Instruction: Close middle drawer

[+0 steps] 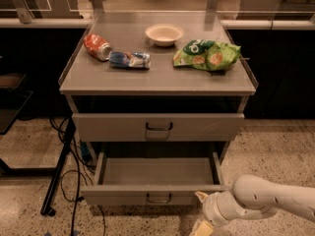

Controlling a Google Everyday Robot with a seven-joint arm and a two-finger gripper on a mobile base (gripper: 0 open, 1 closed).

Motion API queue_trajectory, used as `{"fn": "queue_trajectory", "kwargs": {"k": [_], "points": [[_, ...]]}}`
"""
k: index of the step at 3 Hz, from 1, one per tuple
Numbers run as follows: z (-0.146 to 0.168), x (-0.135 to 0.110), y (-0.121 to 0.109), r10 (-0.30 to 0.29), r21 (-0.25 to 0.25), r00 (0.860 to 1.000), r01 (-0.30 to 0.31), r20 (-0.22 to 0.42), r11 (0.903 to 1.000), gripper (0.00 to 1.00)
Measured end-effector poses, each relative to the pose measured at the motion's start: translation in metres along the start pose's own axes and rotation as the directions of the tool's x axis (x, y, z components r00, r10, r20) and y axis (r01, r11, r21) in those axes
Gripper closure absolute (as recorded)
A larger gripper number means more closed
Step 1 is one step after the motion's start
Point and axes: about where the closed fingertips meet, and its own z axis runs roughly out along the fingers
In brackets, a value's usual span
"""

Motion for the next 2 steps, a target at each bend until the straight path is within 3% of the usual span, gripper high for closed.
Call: {"fn": "queue_trajectory", "kwargs": {"k": [1,2], "points": [[-0.005,-0.01,-0.037,-0.011,0.05,1.0,0.011,-0.002,0.9987,0.19],[-0.01,-0.019,-0.087,-0.027,0.106,0.999,0.031,-0.037,0.9939,0.51]]}}
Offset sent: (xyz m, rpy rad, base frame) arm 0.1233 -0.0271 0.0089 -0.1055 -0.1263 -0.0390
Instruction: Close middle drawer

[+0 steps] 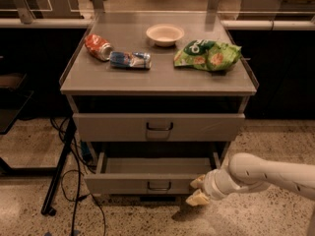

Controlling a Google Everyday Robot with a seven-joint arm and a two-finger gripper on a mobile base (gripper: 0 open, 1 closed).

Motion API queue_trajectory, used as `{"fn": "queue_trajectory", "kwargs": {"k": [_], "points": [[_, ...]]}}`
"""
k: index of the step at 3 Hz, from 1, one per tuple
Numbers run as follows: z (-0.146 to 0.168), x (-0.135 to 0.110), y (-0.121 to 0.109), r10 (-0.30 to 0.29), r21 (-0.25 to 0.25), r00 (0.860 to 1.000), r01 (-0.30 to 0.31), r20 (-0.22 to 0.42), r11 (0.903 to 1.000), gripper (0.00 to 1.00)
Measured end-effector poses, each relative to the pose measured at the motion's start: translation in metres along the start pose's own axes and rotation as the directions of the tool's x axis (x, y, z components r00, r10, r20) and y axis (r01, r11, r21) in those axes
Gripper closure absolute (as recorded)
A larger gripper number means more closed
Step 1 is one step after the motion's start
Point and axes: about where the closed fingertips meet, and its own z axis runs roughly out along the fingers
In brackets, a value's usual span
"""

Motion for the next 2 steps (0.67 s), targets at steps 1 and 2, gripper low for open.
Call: {"fn": "queue_trajectory", "kwargs": {"k": [1,2], "points": [[0.004,0.003,-0.032,0.002,0.029,0.999,-0.001,-0.032,0.9996,0.74],[0.011,0.012,-0.066,0.02,0.062,0.999,-0.018,-0.032,0.9979,0.97]]}}
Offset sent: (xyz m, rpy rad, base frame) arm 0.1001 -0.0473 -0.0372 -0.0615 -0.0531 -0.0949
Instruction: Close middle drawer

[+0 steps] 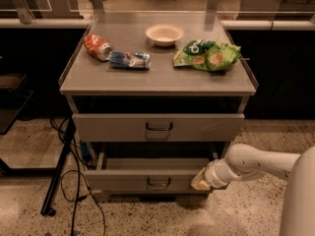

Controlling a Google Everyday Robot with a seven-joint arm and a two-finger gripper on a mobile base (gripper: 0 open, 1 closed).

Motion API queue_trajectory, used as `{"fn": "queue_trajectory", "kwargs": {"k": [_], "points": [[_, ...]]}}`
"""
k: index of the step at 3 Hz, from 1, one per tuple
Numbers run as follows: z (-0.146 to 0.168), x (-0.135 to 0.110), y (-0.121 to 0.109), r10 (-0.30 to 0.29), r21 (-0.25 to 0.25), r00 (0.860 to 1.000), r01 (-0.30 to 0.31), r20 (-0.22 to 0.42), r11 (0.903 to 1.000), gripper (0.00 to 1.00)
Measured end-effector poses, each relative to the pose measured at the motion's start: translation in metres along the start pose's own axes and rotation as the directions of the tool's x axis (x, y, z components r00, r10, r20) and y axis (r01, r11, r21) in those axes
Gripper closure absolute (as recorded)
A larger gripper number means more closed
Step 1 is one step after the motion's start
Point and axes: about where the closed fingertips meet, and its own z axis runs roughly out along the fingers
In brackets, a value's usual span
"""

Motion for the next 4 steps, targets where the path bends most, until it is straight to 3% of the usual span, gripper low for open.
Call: {"fn": "queue_trajectory", "kwargs": {"k": [1,4], "points": [[0.0,-0.002,-0.004,0.0,0.006,1.0,0.0,0.003,1.0,0.0],[0.018,-0.013,-0.016,-0.026,0.024,0.999,0.026,-0.018,0.9994,0.0]]}}
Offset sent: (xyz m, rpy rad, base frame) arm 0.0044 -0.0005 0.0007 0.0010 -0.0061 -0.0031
